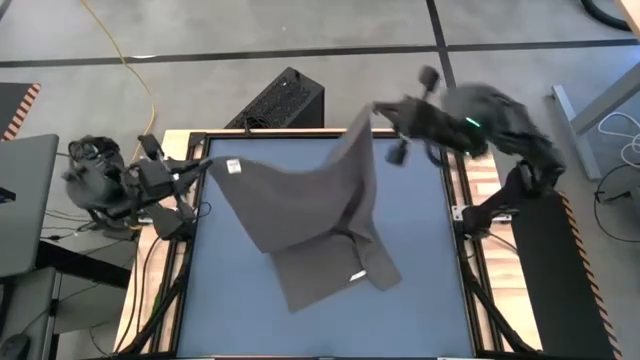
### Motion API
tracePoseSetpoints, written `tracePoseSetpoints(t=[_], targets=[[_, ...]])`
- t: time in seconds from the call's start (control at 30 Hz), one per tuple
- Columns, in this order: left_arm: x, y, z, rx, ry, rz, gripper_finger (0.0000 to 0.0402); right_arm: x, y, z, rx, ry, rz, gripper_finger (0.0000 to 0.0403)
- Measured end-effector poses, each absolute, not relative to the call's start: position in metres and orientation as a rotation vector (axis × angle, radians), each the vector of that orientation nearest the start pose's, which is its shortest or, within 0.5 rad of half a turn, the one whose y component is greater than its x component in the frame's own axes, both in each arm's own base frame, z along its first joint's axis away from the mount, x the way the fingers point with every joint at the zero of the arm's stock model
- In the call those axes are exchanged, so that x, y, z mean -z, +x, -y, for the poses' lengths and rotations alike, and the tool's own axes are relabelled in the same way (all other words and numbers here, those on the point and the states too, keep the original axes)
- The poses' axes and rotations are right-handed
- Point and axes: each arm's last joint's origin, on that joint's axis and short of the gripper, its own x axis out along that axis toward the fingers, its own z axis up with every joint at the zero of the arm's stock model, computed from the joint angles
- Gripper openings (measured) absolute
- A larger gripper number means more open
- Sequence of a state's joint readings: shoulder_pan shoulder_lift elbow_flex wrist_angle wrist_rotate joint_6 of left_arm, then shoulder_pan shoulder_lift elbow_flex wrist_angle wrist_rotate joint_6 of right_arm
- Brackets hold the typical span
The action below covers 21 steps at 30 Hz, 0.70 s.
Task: Roll towel
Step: Roll the gray towel
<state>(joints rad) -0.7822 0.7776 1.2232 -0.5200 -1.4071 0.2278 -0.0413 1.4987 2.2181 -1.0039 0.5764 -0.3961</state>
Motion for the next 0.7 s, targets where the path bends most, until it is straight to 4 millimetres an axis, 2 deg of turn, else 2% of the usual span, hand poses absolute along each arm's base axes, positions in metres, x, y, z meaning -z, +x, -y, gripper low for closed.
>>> tracePoseSetpoints(t=[0.27,0.43,0.57,0.7], targets=[[-0.416,0.090,0.033,-0.746,0.307,-0.204,0.0000,-0.491,0.316,0.133,0.687,-0.513,-0.434,0.0010],[-0.392,0.090,0.021,-0.779,0.255,-0.312,0.0000,-0.434,0.360,0.191,0.631,-0.427,-0.502,0.0010],[-0.360,0.092,0.015,-0.832,0.234,-0.430,0.0000,-0.376,0.393,0.220,0.584,-0.364,-0.621,0.0010],[-0.326,0.099,0.010,-0.904,0.259,-0.524,0.0000,-0.331,0.418,0.231,0.559,-0.336,-0.706,0.0010]])
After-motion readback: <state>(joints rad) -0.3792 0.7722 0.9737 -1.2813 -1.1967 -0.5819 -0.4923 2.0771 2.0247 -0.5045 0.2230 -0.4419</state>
